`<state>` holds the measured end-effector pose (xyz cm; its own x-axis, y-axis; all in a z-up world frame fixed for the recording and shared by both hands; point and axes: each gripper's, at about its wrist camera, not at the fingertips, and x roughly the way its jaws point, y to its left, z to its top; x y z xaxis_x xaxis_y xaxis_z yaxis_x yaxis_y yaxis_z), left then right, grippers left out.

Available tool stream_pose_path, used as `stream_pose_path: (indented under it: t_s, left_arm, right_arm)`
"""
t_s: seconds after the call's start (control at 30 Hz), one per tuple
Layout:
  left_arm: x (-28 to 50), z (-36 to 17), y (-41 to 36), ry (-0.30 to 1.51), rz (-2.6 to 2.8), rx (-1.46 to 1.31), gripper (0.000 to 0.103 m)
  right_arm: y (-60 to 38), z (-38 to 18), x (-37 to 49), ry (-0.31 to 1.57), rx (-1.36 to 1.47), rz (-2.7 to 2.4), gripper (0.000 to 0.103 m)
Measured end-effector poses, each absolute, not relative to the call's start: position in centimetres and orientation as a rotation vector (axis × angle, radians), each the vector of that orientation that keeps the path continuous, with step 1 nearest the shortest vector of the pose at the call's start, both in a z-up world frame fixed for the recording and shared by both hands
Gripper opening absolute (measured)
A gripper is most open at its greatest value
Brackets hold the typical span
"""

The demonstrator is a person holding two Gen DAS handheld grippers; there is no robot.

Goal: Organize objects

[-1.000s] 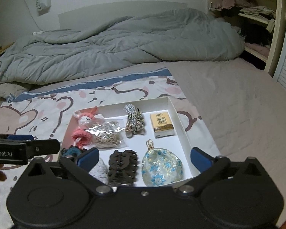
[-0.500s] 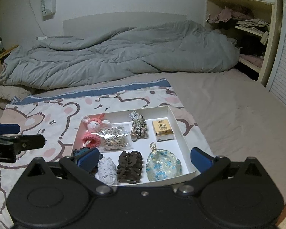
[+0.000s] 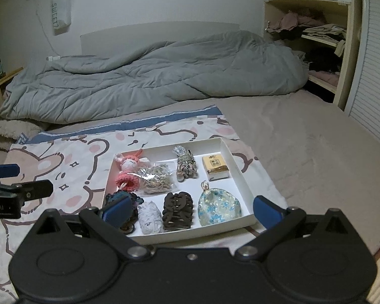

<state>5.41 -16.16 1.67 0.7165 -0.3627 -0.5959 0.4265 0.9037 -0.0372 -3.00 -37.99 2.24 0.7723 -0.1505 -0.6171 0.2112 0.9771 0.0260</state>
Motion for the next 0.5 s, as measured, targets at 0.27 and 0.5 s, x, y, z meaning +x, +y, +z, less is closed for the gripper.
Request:
stream_pose_path:
  t_s: [0.27, 0.5]
  left_arm:
    - [4.6, 0.9, -16.1, 0.656, -0.417, 0.138, 0.102]
    - [4.6, 0.5, -15.6, 0.672, -0.402, 0.127, 0.103]
  right_arm:
    - [-37.5, 1.7, -4.3, 0.658, 0.115, -0.222, 0.103]
    - [-36.9, 1.4, -5.0, 0.645, 0.112, -0.226, 0.103]
